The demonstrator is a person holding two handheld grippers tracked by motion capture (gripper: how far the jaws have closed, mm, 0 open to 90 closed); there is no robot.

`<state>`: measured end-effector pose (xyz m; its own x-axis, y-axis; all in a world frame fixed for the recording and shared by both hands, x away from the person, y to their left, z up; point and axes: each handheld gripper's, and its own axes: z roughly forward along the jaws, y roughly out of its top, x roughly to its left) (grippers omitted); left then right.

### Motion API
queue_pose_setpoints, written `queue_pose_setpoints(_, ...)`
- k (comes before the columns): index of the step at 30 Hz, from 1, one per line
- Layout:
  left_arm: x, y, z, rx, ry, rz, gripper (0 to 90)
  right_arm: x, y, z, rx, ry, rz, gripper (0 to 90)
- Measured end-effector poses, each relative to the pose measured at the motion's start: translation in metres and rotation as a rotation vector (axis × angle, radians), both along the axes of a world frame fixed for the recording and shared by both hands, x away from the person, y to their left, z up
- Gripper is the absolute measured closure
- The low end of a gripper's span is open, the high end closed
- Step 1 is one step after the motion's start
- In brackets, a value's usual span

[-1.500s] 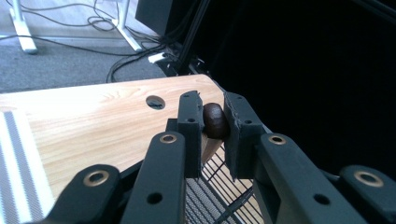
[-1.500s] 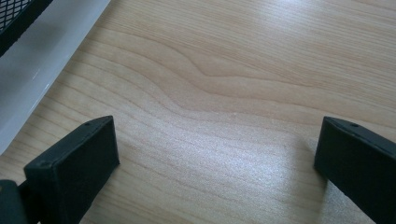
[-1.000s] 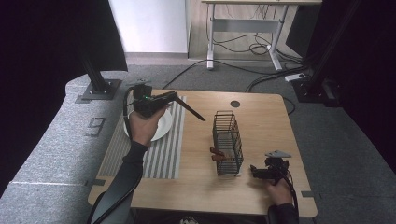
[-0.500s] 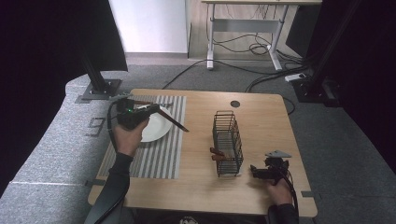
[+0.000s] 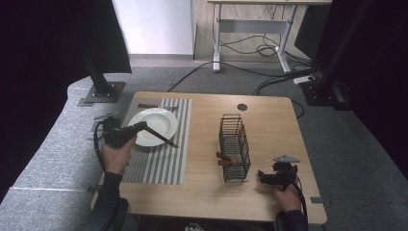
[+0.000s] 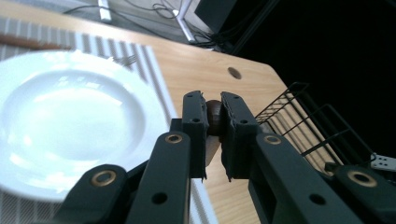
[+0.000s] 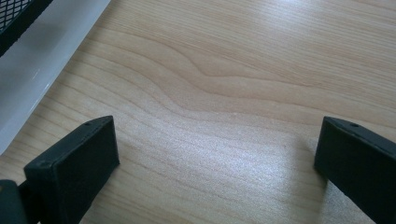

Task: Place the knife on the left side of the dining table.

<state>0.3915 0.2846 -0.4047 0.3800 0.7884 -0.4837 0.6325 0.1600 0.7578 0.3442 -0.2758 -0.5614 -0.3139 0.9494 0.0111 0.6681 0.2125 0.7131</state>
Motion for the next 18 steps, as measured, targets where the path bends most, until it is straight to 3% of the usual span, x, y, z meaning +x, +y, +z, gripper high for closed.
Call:
queue_pose_setpoints(13, -0.005, 0.031, -0.03, -0.051, 0.065, 0.07, 80.5, 0.0, 0.0, 0.0, -0.001, -0.001, -0.001, 0.0)
queue_pose_setpoints(18, -0.002, 0.039, -0.038, -0.031, 0.067, 0.096, 78.7, 0.0, 0.0, 0.0, 0.0, 0.0, -0.002, 0.0)
